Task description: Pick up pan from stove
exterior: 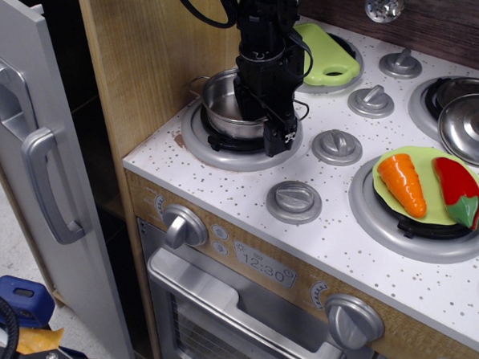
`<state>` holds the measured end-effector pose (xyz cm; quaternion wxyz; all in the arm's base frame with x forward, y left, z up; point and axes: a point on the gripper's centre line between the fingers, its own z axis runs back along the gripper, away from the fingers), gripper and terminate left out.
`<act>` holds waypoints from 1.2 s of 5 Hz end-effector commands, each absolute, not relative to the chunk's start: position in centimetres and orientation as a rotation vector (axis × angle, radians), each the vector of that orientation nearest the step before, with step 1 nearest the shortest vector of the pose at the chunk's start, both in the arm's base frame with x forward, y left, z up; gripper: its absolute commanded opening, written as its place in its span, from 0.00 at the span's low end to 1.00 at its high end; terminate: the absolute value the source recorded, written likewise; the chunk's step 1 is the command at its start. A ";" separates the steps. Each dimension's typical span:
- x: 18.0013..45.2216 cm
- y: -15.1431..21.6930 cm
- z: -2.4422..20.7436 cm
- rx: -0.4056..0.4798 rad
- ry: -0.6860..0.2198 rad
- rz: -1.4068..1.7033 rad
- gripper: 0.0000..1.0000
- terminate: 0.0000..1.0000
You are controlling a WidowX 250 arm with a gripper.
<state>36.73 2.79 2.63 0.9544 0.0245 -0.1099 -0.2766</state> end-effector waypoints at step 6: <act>37.3 3.8 5.2 0.072 -0.219 -0.569 0.00 0.00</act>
